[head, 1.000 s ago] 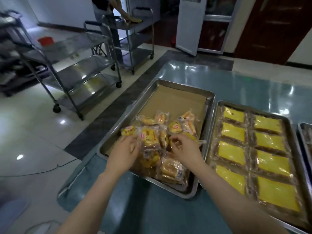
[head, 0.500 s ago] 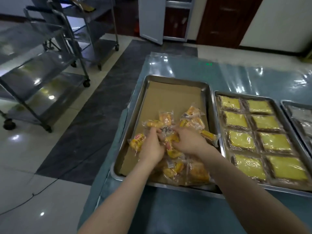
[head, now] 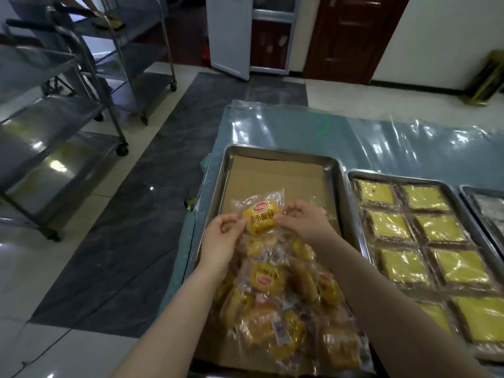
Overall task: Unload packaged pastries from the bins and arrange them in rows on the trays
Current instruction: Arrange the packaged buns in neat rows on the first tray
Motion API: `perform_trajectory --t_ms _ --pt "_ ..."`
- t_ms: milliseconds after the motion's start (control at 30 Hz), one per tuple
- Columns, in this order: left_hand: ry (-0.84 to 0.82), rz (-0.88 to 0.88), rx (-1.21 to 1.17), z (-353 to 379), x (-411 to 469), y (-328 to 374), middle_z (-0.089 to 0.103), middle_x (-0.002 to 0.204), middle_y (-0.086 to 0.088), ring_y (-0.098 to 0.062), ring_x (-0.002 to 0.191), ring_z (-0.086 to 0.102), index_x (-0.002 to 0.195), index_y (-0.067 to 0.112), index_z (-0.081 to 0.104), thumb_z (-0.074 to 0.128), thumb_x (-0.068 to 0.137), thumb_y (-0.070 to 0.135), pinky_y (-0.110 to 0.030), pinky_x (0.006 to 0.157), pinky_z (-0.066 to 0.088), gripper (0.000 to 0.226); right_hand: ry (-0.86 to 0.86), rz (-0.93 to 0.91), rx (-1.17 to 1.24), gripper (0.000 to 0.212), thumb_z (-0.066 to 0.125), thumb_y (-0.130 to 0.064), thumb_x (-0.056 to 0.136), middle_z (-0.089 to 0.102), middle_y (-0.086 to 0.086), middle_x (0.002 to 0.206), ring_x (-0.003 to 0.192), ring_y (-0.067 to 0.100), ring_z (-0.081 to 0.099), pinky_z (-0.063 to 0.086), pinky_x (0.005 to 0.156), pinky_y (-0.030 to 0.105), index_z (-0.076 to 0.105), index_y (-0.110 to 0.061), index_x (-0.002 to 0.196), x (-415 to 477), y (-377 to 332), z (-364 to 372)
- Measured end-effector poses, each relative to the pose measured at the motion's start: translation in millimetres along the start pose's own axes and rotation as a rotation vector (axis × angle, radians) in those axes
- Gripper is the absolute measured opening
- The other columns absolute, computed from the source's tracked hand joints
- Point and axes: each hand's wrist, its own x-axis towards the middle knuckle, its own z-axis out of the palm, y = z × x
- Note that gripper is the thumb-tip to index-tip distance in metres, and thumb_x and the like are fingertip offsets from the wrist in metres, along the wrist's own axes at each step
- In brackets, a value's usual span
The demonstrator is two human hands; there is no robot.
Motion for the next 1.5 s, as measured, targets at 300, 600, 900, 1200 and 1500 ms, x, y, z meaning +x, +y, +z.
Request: perform_trajectory --t_ms 300,600,900,1200,1500 --pt "-0.028 -0.132 -0.207 7 115 8 0.063 0.068 0.003 -0.006 0.055 0.053 0.086 0.013 0.065 0.063 0.086 0.009 -0.02 0.055 0.047 0.005 -0.107 0.179 0.463 0.017 0.075 -0.007 0.075 0.069 0.007 0.073 0.063 0.014 0.063 0.052 0.058 0.025 0.059 -0.01 0.078 109 16 -9" --pt "0.039 0.363 0.59 9 216 9 0.059 0.109 0.02 0.002 0.098 0.056 0.116 0.026 0.056 0.061 0.089 0.018 -0.016 0.084 0.043 0.028 -0.025 0.222 0.483 0.007 0.064 -0.011 0.089 0.061 0.006 0.071 0.059 0.014 0.059 0.053 0.059 0.029 0.059 -0.008 0.086 219 23 -1" --pt "-0.169 0.694 1.637 12 243 -17 -0.005 0.158 0.0 -0.021 0.145 -0.002 0.148 0.032 -0.005 0.031 0.093 0.055 -0.045 0.113 -0.008 0.069 0.206 0.19 0.241 0.003 0.062 -0.007 0.089 0.06 0.004 0.057 0.044 0.01 0.058 0.048 0.046 0.024 0.059 -0.007 0.089 287 19 42" --pt "-0.159 0.628 1.734 15 246 -19 0.001 0.158 -0.002 -0.024 0.144 0.003 0.149 0.03 0.005 0.024 0.092 0.06 -0.052 0.111 -0.008 0.067 0.234 -0.382 -0.652 0.062 0.062 -0.035 0.088 0.031 -0.004 0.152 0.138 0.023 0.027 0.029 0.108 0.04 0.033 -0.031 0.143 279 35 53" --pt "-0.103 0.681 1.525 12 238 -15 0.007 0.158 -0.002 -0.019 0.145 0.003 0.15 0.026 0.009 0.03 0.098 0.037 -0.036 0.114 -0.006 0.057 -0.013 -0.24 -0.559 0.022 0.06 -0.036 0.09 0.059 -0.01 0.112 0.104 0.008 0.055 0.046 0.083 0.025 0.059 -0.032 0.112 222 35 18"
